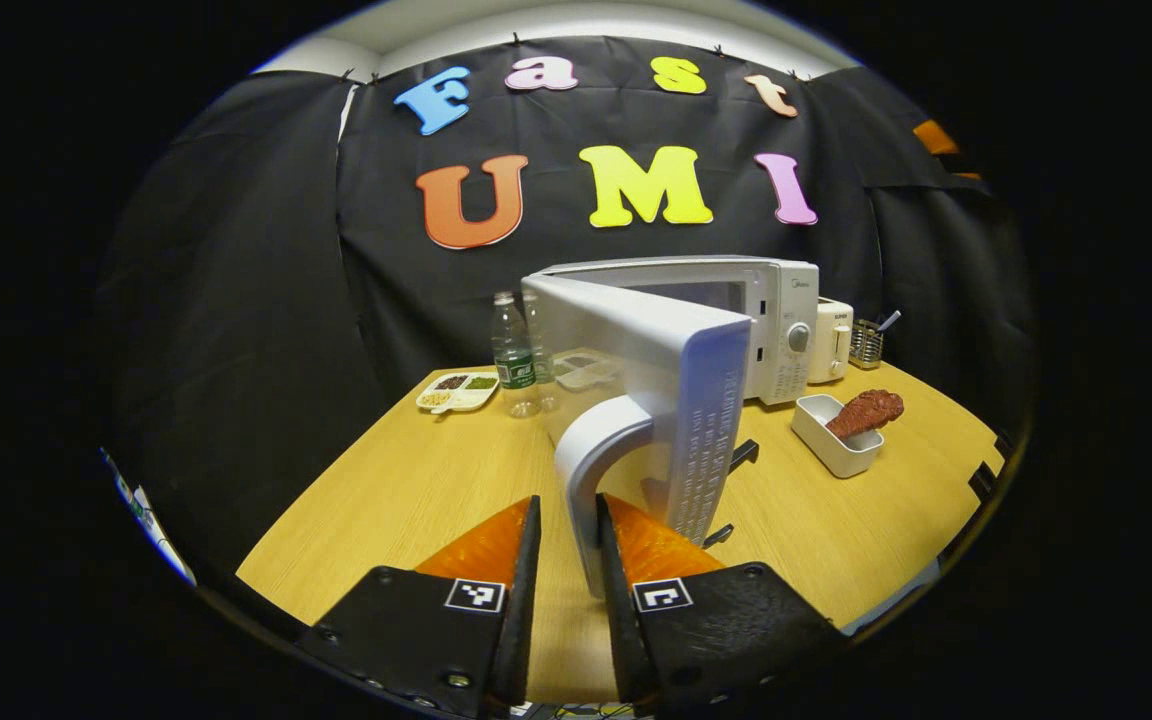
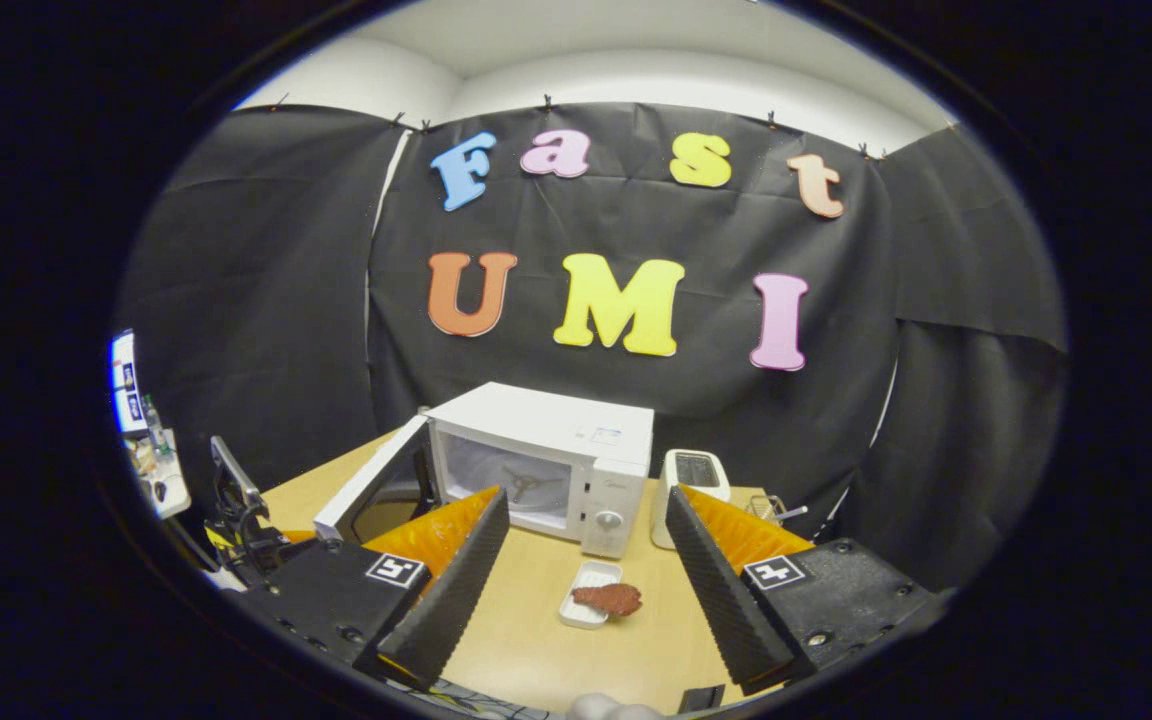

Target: Open the microwave oven with the left hand, put the food in, and close the microwave oven.

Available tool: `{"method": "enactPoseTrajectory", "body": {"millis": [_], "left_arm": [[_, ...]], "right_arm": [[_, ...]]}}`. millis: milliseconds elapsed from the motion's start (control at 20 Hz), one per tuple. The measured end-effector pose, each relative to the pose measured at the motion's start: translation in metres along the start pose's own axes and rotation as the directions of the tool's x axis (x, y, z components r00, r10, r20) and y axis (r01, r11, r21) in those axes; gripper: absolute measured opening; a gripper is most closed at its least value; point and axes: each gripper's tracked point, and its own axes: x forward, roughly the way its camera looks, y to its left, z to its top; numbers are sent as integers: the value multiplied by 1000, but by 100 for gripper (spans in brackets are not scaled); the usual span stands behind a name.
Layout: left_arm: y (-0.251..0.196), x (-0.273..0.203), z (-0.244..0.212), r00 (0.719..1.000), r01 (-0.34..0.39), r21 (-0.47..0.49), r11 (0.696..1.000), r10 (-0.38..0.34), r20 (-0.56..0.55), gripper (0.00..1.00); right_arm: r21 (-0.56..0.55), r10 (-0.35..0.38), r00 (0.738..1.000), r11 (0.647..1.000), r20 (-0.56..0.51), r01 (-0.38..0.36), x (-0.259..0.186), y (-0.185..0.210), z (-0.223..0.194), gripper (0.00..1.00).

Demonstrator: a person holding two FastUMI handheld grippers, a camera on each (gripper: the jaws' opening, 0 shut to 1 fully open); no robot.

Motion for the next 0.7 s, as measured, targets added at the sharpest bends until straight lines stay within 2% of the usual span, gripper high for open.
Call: {"method": "enactPoseTrajectory", "body": {"millis": [50,100,150,200,250,300,350,400,450,500,550,700], "left_arm": [[7,-1,-1,1000,6,-10,1000,-6,-1,35],[14,-1,-3,1000,11,-17,1000,-11,-3,37],[17,-1,-4,1000,18,-20,1000,-18,-7,37],[22,-2,-4,1000,26,-24,999,-26,-8,40],[28,-4,-5,1000,28,-38,999,-28,-5,44],[36,-4,-5,1000,22,-54,998,-22,-6,51],[45,-5,-5,1000,11,-64,998,-11,-5,81],[47,-6,-6,1000,12,-65,998,-12,-8,84],[52,-7,-5,1000,-1,-59,998,0,-1,97],[55,-8,-7,1000,-8,-58,998,7,-6,89],[58,-9,-8,1000,-7,-61,998,6,-7,96],[60,-15,-7,1000,-15,-33,999,14,-11,96]], "right_arm": [[0,8,1000,1000,-3,-8,2,6,0,100],[0,15,1000,1000,-5,-15,2,12,-2,96],[-1,20,1000,1000,-8,-20,4,17,-3,100],[-3,23,1000,1000,-12,-23,6,21,-5,100],[-6,23,1000,1000,-17,-23,6,23,-7,96],[-8,24,999,1000,-21,-24,8,26,-9,100],[-11,23,999,1000,-24,-24,10,28,-11,100],[-12,21,999,1000,-30,-21,10,28,-12,100],[-8,17,999,1000,-30,-18,11,28,-14,100],[-6,17,999,1000,-38,-17,13,29,-18,100],[-5,15,999,1000,-48,-15,13,30,-21,100],[-13,0,998,1000,-59,-1,18,25,-32,100]]}}
